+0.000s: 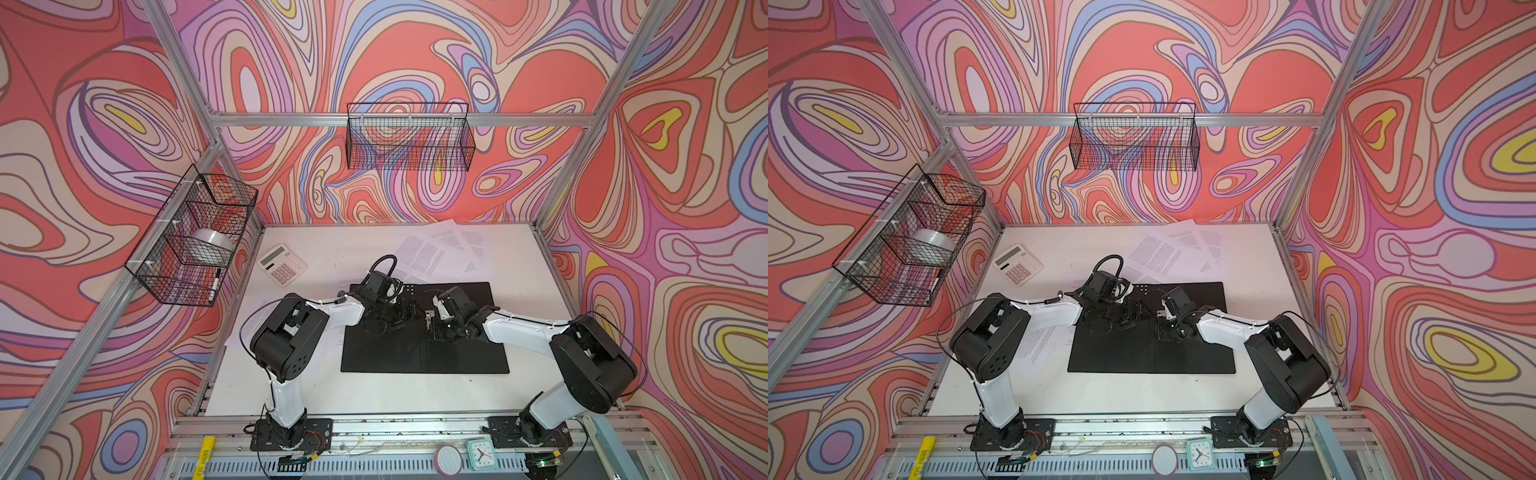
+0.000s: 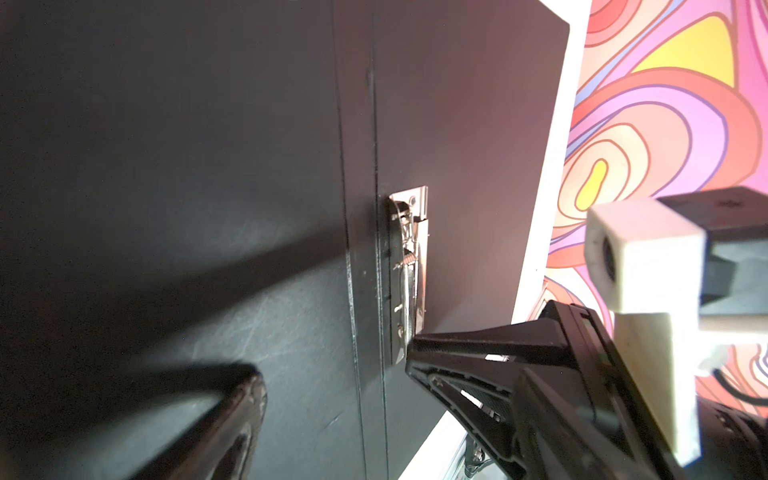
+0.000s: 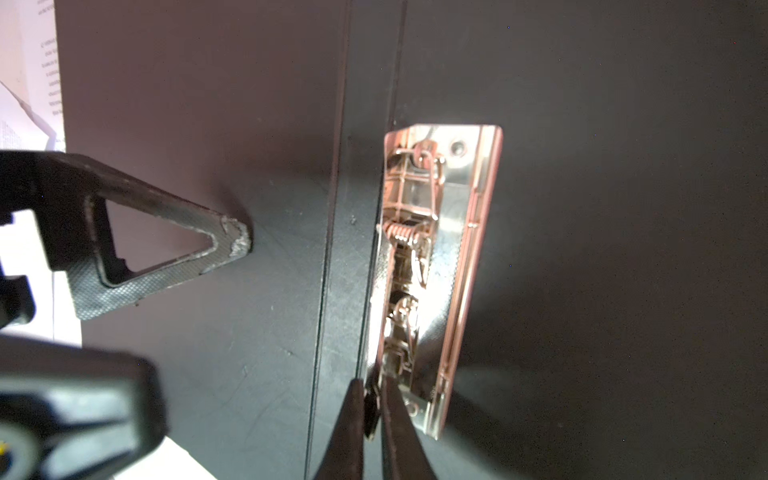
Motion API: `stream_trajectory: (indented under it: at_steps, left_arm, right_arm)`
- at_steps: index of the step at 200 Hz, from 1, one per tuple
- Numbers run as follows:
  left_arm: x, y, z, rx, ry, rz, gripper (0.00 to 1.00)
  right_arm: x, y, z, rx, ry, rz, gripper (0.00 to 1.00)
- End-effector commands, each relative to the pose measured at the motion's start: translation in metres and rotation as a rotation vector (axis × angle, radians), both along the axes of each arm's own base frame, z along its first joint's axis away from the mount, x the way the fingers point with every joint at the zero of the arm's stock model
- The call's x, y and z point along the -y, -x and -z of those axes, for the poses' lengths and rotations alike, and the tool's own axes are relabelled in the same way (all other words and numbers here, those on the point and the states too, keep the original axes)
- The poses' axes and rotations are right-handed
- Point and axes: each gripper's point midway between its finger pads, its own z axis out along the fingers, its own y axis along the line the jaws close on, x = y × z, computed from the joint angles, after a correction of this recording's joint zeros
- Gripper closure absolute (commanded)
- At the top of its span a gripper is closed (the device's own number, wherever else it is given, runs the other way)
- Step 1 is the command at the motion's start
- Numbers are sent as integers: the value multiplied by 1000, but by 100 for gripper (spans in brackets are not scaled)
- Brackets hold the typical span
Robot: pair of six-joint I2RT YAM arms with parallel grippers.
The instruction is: Put the files into the folder
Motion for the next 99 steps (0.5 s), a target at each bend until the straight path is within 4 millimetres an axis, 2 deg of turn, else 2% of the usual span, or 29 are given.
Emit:
stream_trajectory:
  at_steps: [1,35,52,99]
  left_arm:
    - [-15,17,44,-89,-98,-20,7]
    - [-23,23,64,-126,-146,-27,8]
    - [-27,27,74,-146,-170,-30,8]
    - [-43,40,96,-184,-245,-32,8]
  right_arm:
    - [5,11,14,-51,16,-2,92]
    - [8,15,18,-65,23,-2,94]
    - [11,18,24,-78,41,0,100]
    - [27,25,43,-117,131,28,100]
